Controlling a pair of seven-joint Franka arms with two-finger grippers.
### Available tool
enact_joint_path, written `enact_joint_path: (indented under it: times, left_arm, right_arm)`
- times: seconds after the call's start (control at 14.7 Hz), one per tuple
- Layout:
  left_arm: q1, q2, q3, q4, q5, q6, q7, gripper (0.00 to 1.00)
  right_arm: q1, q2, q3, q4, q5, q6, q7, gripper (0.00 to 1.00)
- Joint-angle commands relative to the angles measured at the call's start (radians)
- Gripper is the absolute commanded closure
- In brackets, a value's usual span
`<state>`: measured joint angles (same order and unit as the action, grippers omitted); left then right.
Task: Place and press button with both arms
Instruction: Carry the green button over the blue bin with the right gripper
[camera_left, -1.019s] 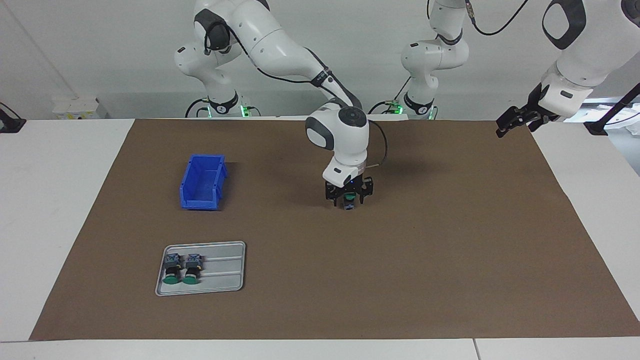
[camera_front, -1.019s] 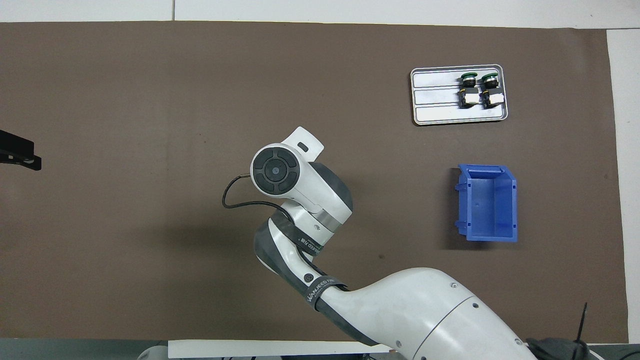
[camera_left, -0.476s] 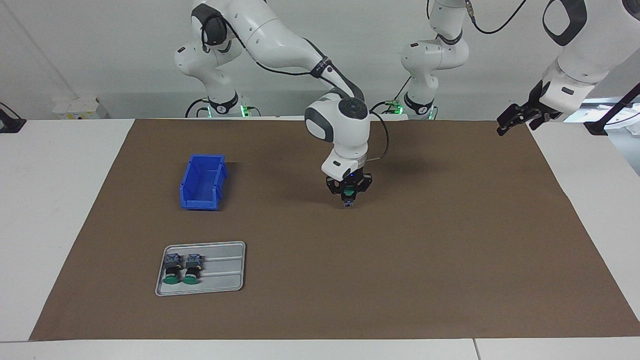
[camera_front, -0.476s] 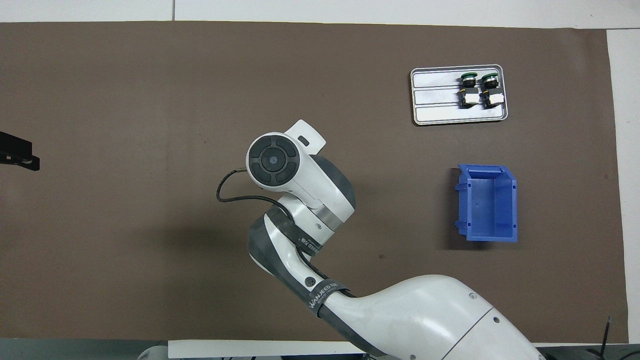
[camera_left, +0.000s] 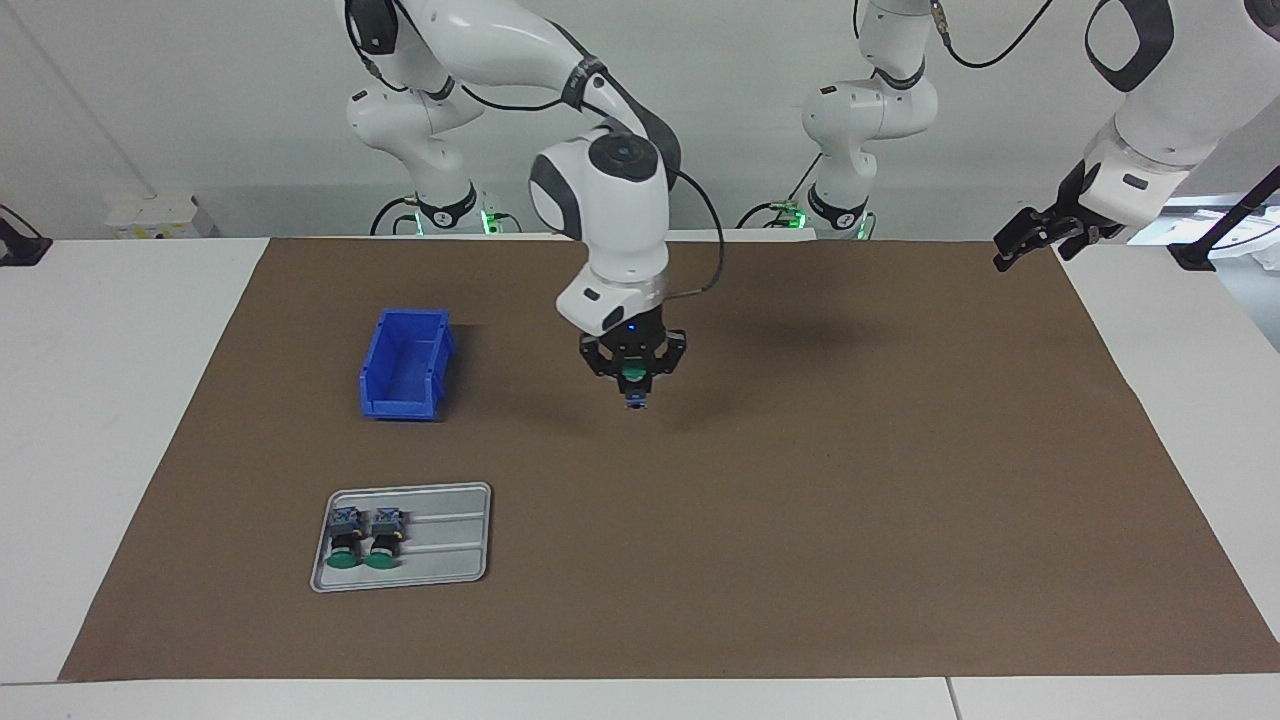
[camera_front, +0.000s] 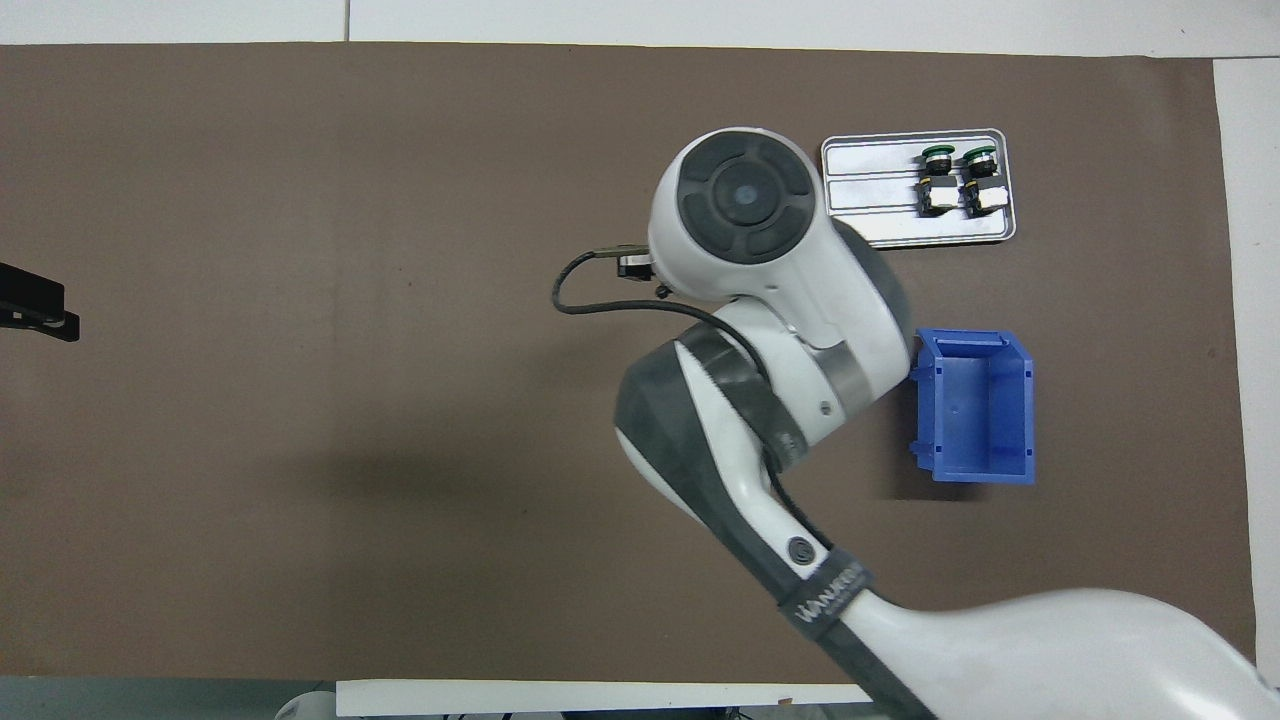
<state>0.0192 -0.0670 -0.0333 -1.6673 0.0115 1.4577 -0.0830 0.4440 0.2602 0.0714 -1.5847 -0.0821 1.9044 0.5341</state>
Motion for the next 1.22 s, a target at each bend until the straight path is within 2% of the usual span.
enact_joint_path:
  times: [0.0,0.27,0.34,0.54,0.68,0.82,1.02,1.15]
  left_arm:
    - [-0.002,-0.014,0.000,-0.005,0.013,-0.008,0.009,0.00]
    - [0.001,-0.014,-0.002,-0.006,0.012,-0.007,0.016,0.00]
    - [-0.001,-0.014,-0.002,-0.006,0.012,-0.003,0.016,0.00]
    - [-0.005,-0.014,-0.002,-0.006,0.012,-0.002,0.012,0.00]
    - [-0.005,-0.013,-0.002,-0.005,0.012,-0.002,0.014,0.00]
    - [-0.007,-0.014,-0.002,-0.005,0.012,-0.002,0.012,0.00]
    - [-0.007,-0.013,-0.002,-0.005,0.012,-0.002,0.014,0.00]
    - [-0.009,-0.013,-0.002,-0.005,0.010,-0.002,0.012,0.00]
  right_arm:
    - [-0.105,-0.123,0.018,-0.075,0.025,-0.094,-0.139,1.00]
    - [-0.266,-0.196,0.018,-0.119,0.040,-0.179,-0.331,1.00]
    - [-0.313,-0.231,0.016,-0.157,0.103,-0.176,-0.383,1.00]
    - [-0.408,-0.289,0.013,-0.263,0.143,-0.144,-0.497,1.00]
    - [-0.476,-0.323,0.011,-0.357,0.142,-0.060,-0.589,1.00]
    - [-0.499,-0.341,0.011,-0.429,0.143,0.004,-0.592,1.00]
    - [-0.485,-0.337,0.013,-0.468,0.134,0.018,-0.524,1.00]
    - [-0.485,-0.351,0.013,-0.555,0.110,0.092,-0.520,1.00]
